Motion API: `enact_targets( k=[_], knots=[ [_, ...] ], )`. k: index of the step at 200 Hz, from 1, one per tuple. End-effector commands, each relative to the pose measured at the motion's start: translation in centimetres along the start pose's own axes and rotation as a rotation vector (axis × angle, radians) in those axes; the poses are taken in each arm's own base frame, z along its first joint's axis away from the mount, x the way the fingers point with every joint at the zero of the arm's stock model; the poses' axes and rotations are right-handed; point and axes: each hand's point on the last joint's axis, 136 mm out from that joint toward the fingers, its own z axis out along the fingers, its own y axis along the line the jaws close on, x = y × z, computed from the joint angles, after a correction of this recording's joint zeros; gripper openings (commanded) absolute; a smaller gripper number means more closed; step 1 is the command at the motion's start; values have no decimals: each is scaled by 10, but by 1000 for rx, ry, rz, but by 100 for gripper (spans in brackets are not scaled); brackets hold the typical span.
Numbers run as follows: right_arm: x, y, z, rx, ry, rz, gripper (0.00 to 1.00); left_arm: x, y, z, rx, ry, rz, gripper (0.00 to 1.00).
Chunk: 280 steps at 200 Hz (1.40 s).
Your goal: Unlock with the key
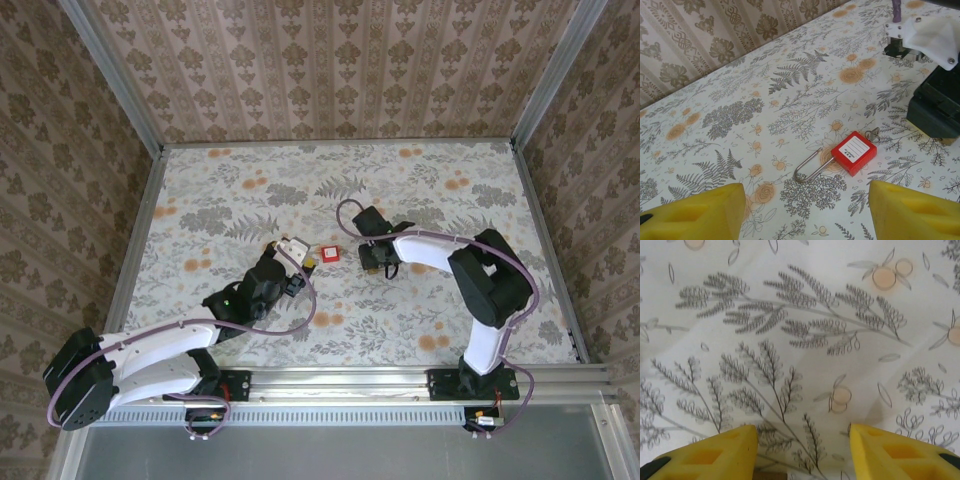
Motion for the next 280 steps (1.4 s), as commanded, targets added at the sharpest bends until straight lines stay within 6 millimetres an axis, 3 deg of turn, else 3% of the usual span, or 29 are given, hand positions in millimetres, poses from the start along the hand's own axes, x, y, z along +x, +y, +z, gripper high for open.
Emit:
enact_targets(
  k=[1,34,69,87,101,120,144,188,219,280],
  knots=[
    [38,-4,-9,4,100,-54,52,-8,-5,0,23,-14,-14,66],
    [50,-11,-23,15,99,-67,53,-9,-7,0,32,-16,-16,66],
    [36,-8,-42,-22,47,-62,54,-12,-11,1,47,-16,-15,65],
    [26,-13,-58,-52,5,23,59,-15,-12,1,50,-22,-13,65],
    [28,-20,-64,-104,4,134,63,-17,-12,1,50,-23,-11,65],
    [45,-23,-60,-218,46,277,67,-16,-13,1,53,-24,-10,65],
    [51,-14,-54,-412,66,439,74,-14,-15,3,55,-18,-1,65],
    [54,-2,-44,-503,110,515,78,-14,-14,3,55,-18,1,65],
    [41,12,-37,-577,112,512,78,-17,-11,-1,49,-42,-3,66],
    [26,18,-33,-598,97,487,79,-19,-9,0,39,-33,13,66]
  ],
)
